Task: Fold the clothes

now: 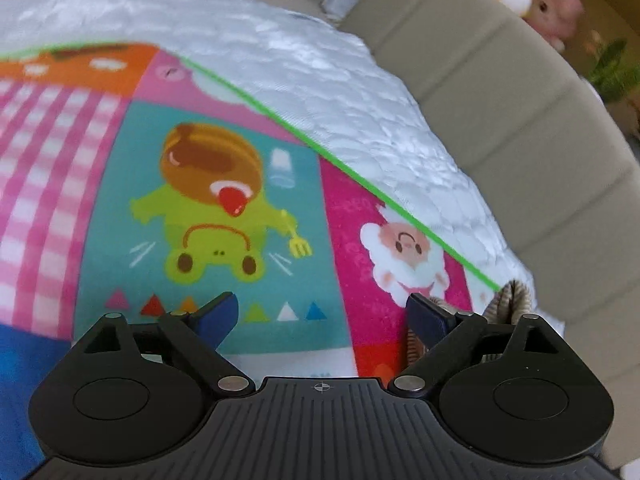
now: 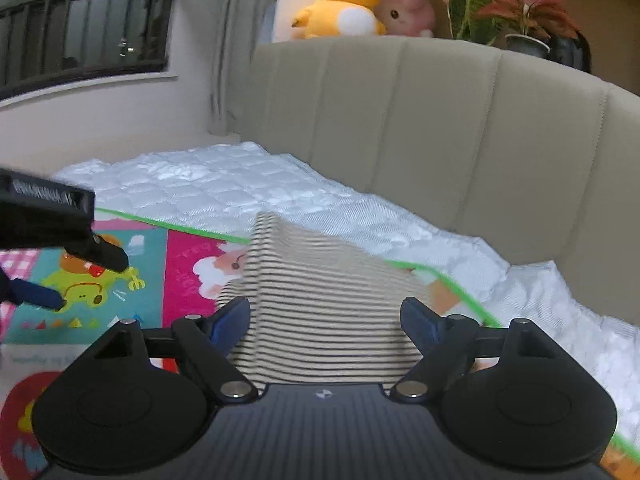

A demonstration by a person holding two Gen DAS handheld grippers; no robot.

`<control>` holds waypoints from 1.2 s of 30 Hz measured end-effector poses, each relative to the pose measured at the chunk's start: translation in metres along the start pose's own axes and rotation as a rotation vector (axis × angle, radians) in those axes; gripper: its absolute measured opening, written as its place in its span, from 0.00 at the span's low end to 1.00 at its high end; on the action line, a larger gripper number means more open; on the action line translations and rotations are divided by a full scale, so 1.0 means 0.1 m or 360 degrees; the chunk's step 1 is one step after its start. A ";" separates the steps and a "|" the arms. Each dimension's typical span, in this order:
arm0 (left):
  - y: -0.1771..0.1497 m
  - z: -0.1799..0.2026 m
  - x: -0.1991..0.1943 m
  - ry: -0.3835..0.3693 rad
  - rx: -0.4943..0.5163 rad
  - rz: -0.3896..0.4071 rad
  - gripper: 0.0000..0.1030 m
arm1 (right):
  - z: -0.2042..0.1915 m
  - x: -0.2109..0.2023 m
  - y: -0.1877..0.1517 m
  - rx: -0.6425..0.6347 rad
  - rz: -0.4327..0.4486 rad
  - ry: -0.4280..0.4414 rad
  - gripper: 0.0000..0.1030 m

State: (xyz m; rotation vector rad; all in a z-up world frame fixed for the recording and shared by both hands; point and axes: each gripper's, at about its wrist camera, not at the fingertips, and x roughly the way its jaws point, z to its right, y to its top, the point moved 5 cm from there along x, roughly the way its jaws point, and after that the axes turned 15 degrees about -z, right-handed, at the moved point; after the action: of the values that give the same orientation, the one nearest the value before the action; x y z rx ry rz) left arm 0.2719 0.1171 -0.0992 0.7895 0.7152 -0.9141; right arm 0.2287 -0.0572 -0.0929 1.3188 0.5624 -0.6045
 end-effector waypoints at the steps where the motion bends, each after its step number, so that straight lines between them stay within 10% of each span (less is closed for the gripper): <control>1: 0.02 -0.01 0.00 -0.0003 -0.0008 0.0005 0.92 | -0.10 0.07 -0.02 -0.0059 -0.0028 -0.0062 0.81; 8: 0.06 -0.07 -0.03 -0.0061 -0.0060 0.0001 0.95 | -0.35 0.20 -0.35 -0.0514 -0.0053 -0.0368 0.77; 13: 0.10 -0.16 -0.12 -0.0107 -0.0139 0.0017 0.95 | -0.03 0.01 -0.24 -0.0486 -0.0061 -0.0216 0.25; 16: 0.13 -0.19 -0.15 -0.0111 -0.0161 0.0038 0.95 | 0.16 -0.24 0.00 -0.0461 0.0000 -0.0130 0.20; 22: 0.10 -0.14 -0.10 -0.0104 -0.0110 0.0000 0.95 | -0.30 -0.47 0.10 -0.0705 0.0045 0.0131 0.19; 27: 0.07 0.05 -0.13 -0.0208 0.0069 -0.0003 0.95 | -0.68 -0.13 -0.25 -0.0696 -0.0103 0.0095 0.20; 32: -0.13 0.51 -0.03 -0.0450 0.0429 -0.0079 0.92 | -0.83 -0.16 -0.34 -0.0872 -0.0020 0.0050 0.34; 36: -0.33 0.66 0.28 -0.0250 0.0628 -0.0161 0.76 | -0.53 -0.33 -0.33 -0.0833 -0.0009 0.0211 0.56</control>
State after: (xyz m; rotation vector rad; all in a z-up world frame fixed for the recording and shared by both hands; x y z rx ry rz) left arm 0.2675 0.0382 -0.0963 1.0213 0.4436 -1.2162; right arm 0.1797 -0.0065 -0.1025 0.8643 0.7725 -0.3409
